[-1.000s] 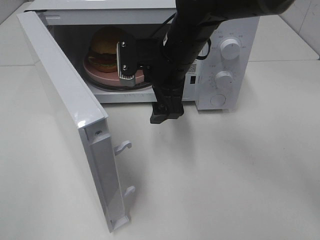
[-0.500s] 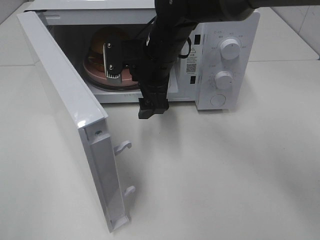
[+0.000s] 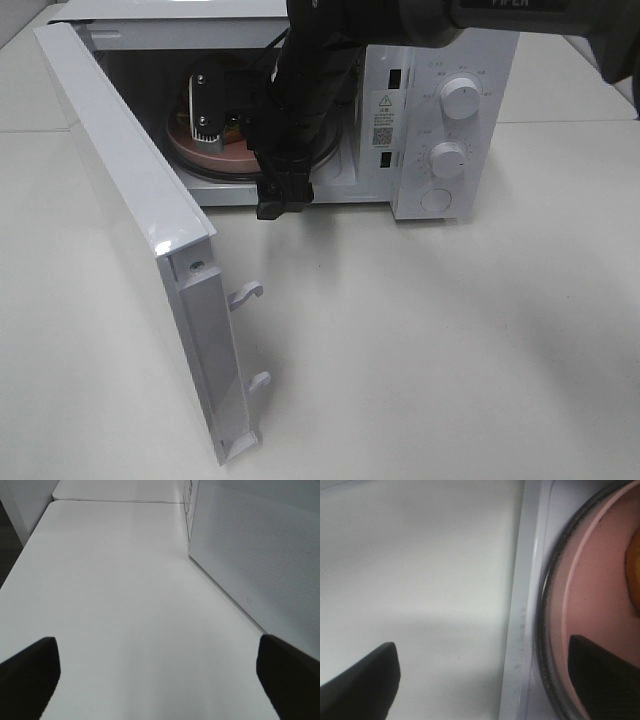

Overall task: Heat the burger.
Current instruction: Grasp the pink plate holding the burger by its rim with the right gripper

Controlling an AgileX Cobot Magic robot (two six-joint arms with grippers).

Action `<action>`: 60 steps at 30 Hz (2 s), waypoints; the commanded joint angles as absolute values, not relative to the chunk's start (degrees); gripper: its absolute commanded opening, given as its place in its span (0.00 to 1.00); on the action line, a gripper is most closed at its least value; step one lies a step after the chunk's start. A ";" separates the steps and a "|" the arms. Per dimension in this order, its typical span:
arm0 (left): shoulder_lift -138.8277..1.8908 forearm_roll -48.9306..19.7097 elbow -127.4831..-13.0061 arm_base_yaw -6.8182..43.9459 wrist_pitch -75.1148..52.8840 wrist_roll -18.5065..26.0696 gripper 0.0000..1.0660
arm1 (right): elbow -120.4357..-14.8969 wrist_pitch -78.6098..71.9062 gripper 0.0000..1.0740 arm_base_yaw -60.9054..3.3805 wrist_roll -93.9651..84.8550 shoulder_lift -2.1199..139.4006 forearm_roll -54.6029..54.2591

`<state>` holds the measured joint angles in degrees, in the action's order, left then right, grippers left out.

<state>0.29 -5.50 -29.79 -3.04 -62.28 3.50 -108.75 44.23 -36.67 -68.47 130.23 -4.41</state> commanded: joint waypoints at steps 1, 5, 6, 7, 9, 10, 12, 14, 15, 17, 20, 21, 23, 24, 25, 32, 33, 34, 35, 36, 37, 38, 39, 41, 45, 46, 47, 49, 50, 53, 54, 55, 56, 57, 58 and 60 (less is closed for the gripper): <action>0.52 -5.44 -29.62 -3.15 -61.42 3.15 0.94 | -110.35 45.15 0.82 -36.78 -67.27 131.44 -5.04; 0.52 -5.44 -29.62 -3.15 -61.42 3.15 0.94 | -112.99 46.01 0.81 -36.78 -67.27 133.61 -5.21; 0.52 -5.44 -29.62 -3.15 -61.42 3.15 0.94 | -113.39 46.01 0.81 -36.78 -67.27 133.96 -5.21; 0.52 -5.44 -29.62 -3.15 -61.42 3.15 0.94 | -113.39 46.01 0.81 -36.78 -67.27 133.96 -5.21; 0.52 -5.44 -29.62 -3.15 -61.42 3.15 0.94 | -114.36 46.01 0.80 -36.78 -67.04 134.42 -5.21; 0.52 -5.44 -29.62 -3.15 -61.42 3.15 0.94 | -115.28 45.95 0.80 -36.78 -66.86 134.99 -5.21; 0.52 -5.44 -29.62 -3.15 -61.42 3.15 0.94 | -115.79 45.95 0.80 -36.78 -66.58 135.28 -5.21; 0.52 -5.44 -29.62 -3.15 -61.42 3.15 0.94 | -116.37 44.92 0.79 -36.78 -66.18 135.39 -5.21; 0.52 -5.44 -29.62 -3.15 -61.42 3.15 0.94 | -116.37 44.92 0.79 -36.78 -66.18 135.39 -5.21; 0.52 -5.44 -29.62 -3.15 -61.42 3.15 0.94 | -116.37 44.52 0.78 -36.78 -66.00 135.39 -5.21; 0.52 -5.44 -29.62 -3.15 -61.42 3.15 0.94 | -116.37 42.97 0.78 -36.78 -65.78 135.39 -5.21; 0.52 -5.44 -29.62 -3.15 -61.42 3.15 0.94 | -116.37 42.06 0.78 -36.78 -64.92 135.39 -5.21; 0.52 -5.44 -29.62 -3.15 -61.42 3.15 0.94 | -116.37 41.54 0.78 -36.78 -64.40 135.39 -5.21; 0.52 -5.44 -29.62 -3.15 -61.42 3.15 0.94 | -116.37 40.97 0.78 -36.78 -63.94 135.39 -5.21; 0.52 -5.44 -29.62 -3.15 -61.42 3.15 0.94 | -116.37 40.97 0.78 -36.78 -63.94 135.39 -5.21; 0.52 -5.44 -29.62 -3.15 -61.42 3.15 0.94 | -116.37 40.85 0.77 -36.55 -61.82 135.39 -3.95; 0.52 -5.44 -29.62 -3.15 -61.42 3.15 0.94 | -116.37 40.85 0.77 -36.55 -61.42 135.39 -3.44; 0.52 -5.44 -29.62 -3.15 -61.42 3.15 0.94 | -116.37 40.85 0.77 -36.55 -61.42 135.39 -3.44; 0.52 -5.44 -29.62 -3.15 -61.42 3.15 0.94 | -116.37 40.85 0.77 -36.55 -61.42 135.39 -3.32; 0.52 -5.44 -29.62 -3.15 -61.42 3.15 0.94 | -116.37 40.85 0.77 -36.55 -61.42 135.39 -3.32; 0.52 -5.44 -29.62 -3.15 -61.42 3.15 0.94 | -116.37 40.34 0.77 -36.33 -61.31 135.39 -3.15; 0.52 -5.44 -29.62 -3.15 -61.42 3.15 0.94 | -116.37 39.71 0.76 -36.21 -61.31 135.91 -3.04; 0.52 -5.44 -29.62 -3.15 -61.42 3.15 0.94 | -116.37 39.71 0.76 -36.21 -61.31 135.91 -3.04; 0.52 -5.44 -29.62 -3.15 -61.42 3.15 0.94 | -116.37 39.53 0.76 -36.04 -61.25 136.42 -2.35; 0.52 -5.44 -29.62 -3.15 -61.42 3.15 0.94 | -116.37 38.79 0.75 -36.04 -60.79 136.99 -1.83; 0.52 -5.44 -29.62 -3.15 -61.42 3.15 0.94 | -116.37 38.04 0.75 -36.04 -59.76 137.22 -1.83; 0.52 -5.44 -29.62 -3.15 -61.42 3.15 0.94 | -116.37 38.04 0.75 -36.04 -59.76 137.22 -1.83; 0.52 -5.44 -29.62 -3.15 -61.42 3.15 0.94 | -116.37 37.99 0.75 -36.04 -59.53 137.40 -1.83; 0.52 -5.44 -29.62 -3.15 -61.42 3.15 0.94 | -116.37 37.64 0.75 -36.04 -59.42 137.57 -1.83; 0.52 -5.44 -29.62 -3.15 -61.42 3.15 0.94 | -116.37 36.61 0.74 -36.04 -59.42 137.97 -2.01; 0.52 -5.44 -29.62 -3.15 -61.42 3.15 0.94 | -116.43 35.98 0.74 -36.04 -59.36 138.25 -2.12; 0.52 -5.44 -29.62 -3.15 -61.42 3.15 0.94 | -116.43 35.98 0.74 -36.04 -59.36 138.25 -2.12; 0.52 -5.44 -29.62 -3.15 -61.42 3.15 0.94 | -116.43 35.47 0.74 -36.04 -59.36 138.60 -2.18; 0.52 -5.44 -29.62 -3.15 -61.42 3.15 0.94 | -116.43 35.47 0.74 -36.04 -59.36 138.60 -2.18; 0.52 -5.44 -29.62 -3.15 -61.42 3.15 0.94 | -116.43 35.12 0.73 -36.04 -59.36 138.66 -2.23; 0.52 -5.44 -29.62 -3.15 -61.42 3.15 0.94 | -116.43 34.21 0.73 -36.04 -59.30 138.88 -2.23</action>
